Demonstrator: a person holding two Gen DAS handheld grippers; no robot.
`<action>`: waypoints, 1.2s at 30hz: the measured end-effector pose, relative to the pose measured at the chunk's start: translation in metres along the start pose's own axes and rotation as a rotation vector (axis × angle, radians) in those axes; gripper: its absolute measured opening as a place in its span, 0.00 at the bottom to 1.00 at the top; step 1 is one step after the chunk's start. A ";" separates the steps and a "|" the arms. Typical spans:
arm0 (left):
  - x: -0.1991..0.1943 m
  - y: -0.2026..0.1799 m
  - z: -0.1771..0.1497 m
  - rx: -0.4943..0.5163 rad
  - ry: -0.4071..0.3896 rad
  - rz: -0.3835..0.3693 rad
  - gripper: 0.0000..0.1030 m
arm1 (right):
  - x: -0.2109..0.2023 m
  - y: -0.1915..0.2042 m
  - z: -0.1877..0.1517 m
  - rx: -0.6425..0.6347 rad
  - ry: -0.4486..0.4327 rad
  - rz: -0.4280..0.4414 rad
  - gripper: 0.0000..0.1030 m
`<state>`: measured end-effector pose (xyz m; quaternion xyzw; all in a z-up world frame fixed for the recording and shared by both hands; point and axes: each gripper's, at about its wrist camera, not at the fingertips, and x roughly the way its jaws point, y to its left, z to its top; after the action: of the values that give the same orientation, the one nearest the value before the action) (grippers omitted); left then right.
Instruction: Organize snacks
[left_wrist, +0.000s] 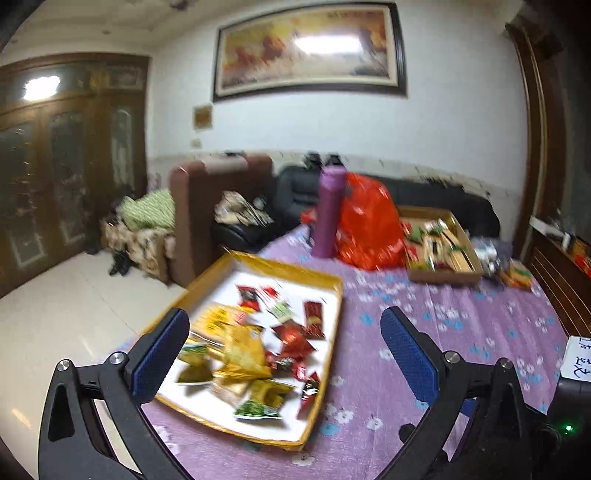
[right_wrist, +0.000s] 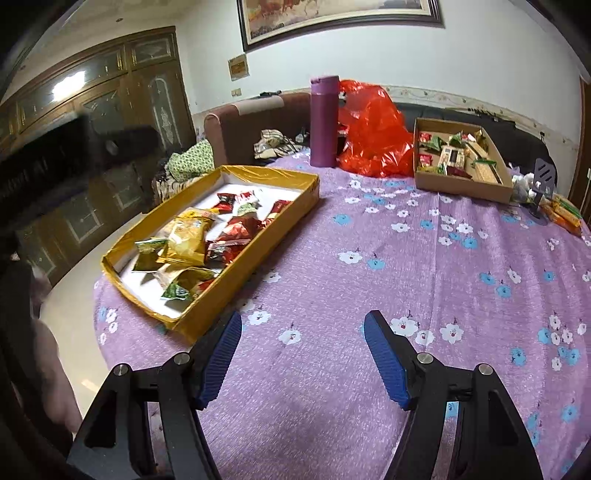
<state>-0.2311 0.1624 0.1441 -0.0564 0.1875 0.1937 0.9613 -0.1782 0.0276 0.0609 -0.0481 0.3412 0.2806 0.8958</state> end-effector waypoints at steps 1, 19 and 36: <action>-0.005 0.003 -0.002 -0.009 -0.018 0.010 1.00 | -0.003 0.002 -0.001 -0.007 -0.008 0.002 0.69; 0.015 -0.020 -0.019 0.056 0.141 -0.057 1.00 | -0.014 0.005 -0.015 -0.036 -0.023 0.042 0.69; 0.040 -0.018 -0.029 0.035 0.243 -0.085 1.00 | 0.003 0.006 -0.020 -0.040 0.020 0.061 0.69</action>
<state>-0.1996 0.1547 0.1027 -0.0704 0.3032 0.1414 0.9397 -0.1909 0.0283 0.0443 -0.0585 0.3455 0.3142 0.8823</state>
